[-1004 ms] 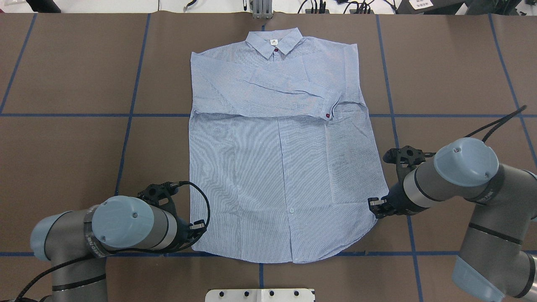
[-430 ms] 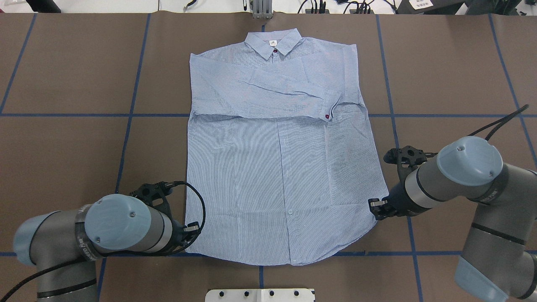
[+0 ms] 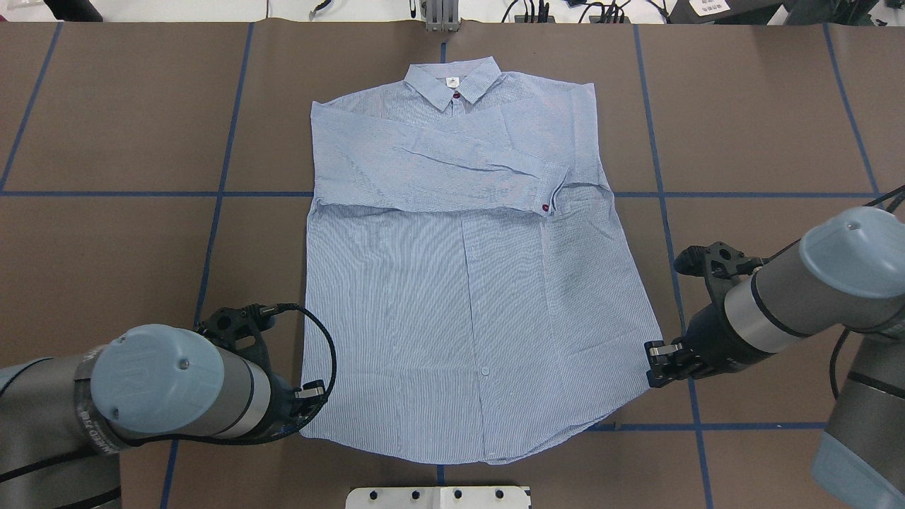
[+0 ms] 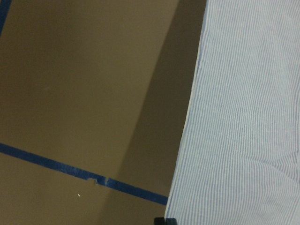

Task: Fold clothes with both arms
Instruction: 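Grasp both hem corners and lift them with both grippers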

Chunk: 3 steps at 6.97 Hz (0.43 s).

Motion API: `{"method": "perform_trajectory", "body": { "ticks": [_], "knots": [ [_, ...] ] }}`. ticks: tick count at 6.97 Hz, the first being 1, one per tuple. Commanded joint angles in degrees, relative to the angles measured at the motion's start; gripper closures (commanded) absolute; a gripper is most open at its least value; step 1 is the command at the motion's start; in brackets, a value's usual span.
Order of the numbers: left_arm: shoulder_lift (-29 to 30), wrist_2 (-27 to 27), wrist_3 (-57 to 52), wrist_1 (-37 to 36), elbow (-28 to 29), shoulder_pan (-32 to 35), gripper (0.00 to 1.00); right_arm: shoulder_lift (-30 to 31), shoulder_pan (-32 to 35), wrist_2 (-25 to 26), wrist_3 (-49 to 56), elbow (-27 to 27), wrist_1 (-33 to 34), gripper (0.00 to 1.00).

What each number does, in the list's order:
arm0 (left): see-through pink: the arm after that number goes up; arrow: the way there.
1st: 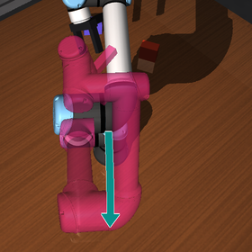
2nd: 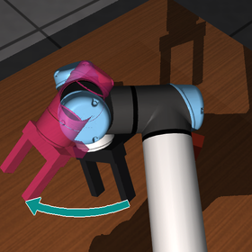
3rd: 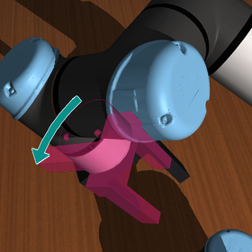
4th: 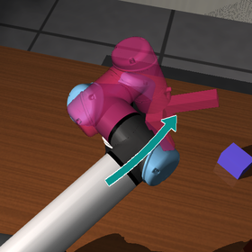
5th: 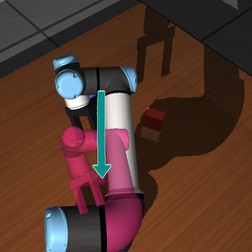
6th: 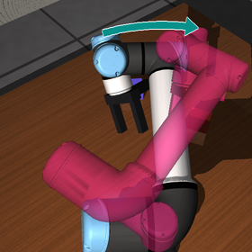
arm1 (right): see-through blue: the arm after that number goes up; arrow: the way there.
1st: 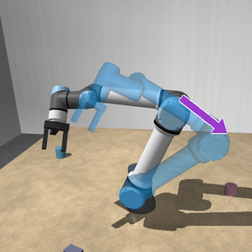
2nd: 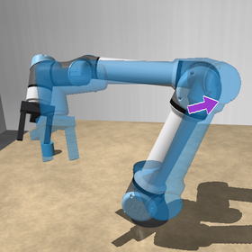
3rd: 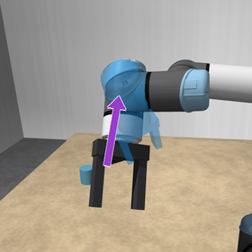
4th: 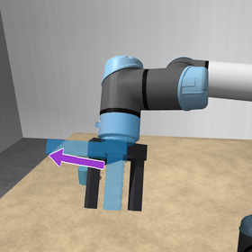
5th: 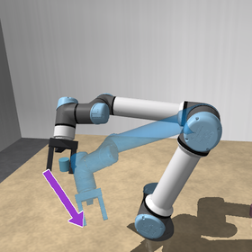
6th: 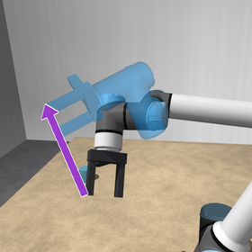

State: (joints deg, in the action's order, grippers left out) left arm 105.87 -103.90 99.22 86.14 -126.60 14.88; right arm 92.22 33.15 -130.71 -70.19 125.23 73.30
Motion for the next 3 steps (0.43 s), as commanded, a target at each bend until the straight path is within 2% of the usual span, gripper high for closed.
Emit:
{"method": "perform_trajectory", "body": {
  "ticks": [1, 3],
  "knots": [
    [-0.23, -1.57, -0.08, -4.37, -4.42, -3.34, 1.0, 4.97, 0.6, -6.63, -0.03, 5.01, -0.27, 1.0],
    [-0.14, -1.74, 0.01, -12.62, -11.61, -8.18, 1.0, 6.73, 0.08, -12.96, -0.03, 5.37, -0.44, 1.0]
  ]
}}
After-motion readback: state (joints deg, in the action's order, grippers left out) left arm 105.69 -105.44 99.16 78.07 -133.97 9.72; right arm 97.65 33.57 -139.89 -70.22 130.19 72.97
